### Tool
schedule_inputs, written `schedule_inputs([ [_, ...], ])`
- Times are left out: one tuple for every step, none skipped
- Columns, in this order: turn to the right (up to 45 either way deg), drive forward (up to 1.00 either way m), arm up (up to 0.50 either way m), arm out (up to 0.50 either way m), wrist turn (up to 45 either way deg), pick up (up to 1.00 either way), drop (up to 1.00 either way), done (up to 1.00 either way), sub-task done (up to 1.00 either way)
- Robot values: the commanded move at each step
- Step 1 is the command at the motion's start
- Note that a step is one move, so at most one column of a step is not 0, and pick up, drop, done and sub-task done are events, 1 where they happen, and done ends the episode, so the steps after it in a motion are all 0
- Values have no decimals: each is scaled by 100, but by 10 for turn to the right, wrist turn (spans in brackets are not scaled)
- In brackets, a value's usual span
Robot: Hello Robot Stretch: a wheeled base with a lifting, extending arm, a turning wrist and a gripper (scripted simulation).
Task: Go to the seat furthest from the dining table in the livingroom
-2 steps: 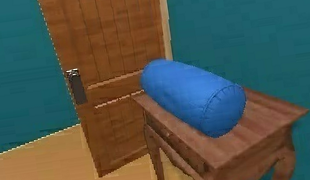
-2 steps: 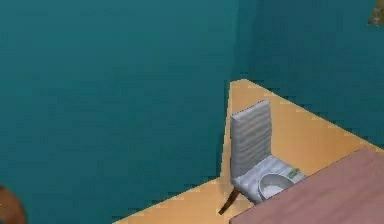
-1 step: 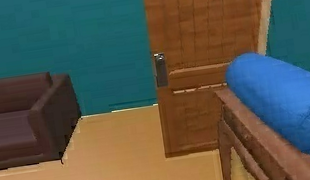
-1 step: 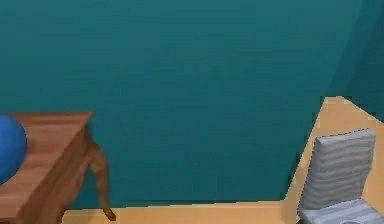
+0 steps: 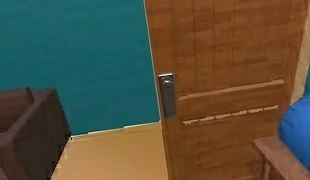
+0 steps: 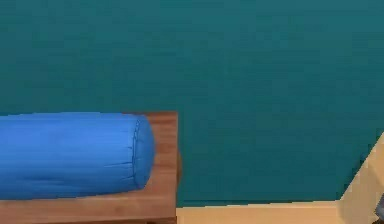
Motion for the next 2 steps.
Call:
schedule_inputs([
  [-450, 0, 0, 0, 0, 0, 0, 0, 0],
  [-450, 0, 0, 0, 0, 0, 0, 0, 0],
])
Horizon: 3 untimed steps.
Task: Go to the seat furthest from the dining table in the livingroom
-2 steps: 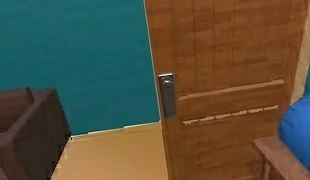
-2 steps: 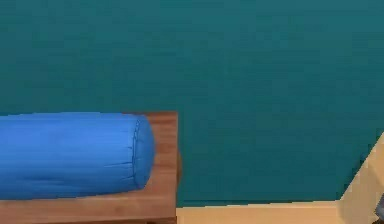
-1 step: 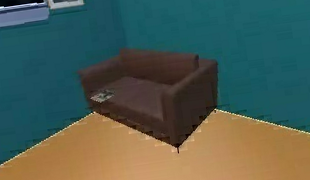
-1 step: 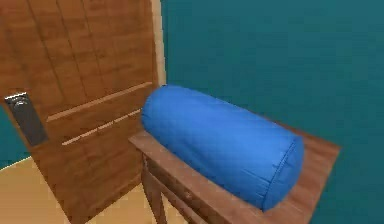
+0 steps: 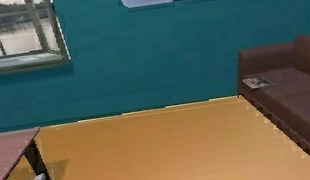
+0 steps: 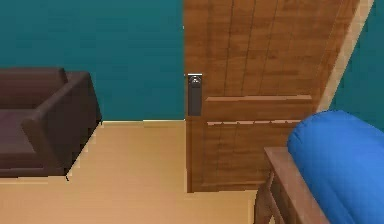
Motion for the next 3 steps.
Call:
schedule_inputs([
  [-60, 0, 0, 0, 0, 0, 0, 0, 0],
  [0, 80, 0, 0, 0, 0, 0, 0, 0],
  [-210, 0, 0, 0, 0, 0, 0, 0, 0],
])
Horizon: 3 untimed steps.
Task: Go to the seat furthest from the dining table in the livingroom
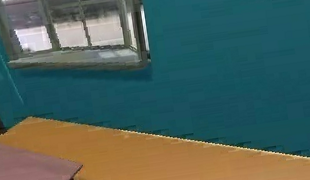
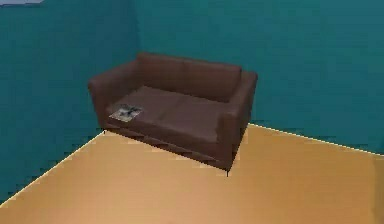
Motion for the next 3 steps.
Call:
schedule_inputs([
  [0, 95, 0, 0, 0, 0, 0, 0, 0],
  [-240, 0, 0, 0, 0, 0, 0, 0, 0],
  [0, 25, 0, 0, 0, 0, 0, 0, 0],
])
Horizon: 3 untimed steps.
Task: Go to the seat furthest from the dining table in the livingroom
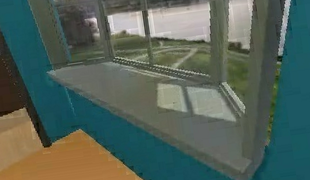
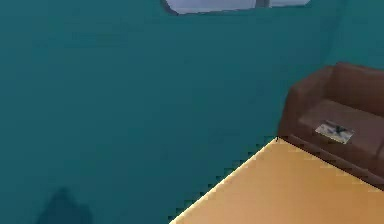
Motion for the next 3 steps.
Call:
schedule_inputs([
  [-390, 0, 0, 0, 0, 0, 0, 0, 0],
  [0, 100, 0, 0, 0, 0, 0, 0, 0],
  [-30, 0, 0, 0, 0, 0, 0, 0, 0],
])
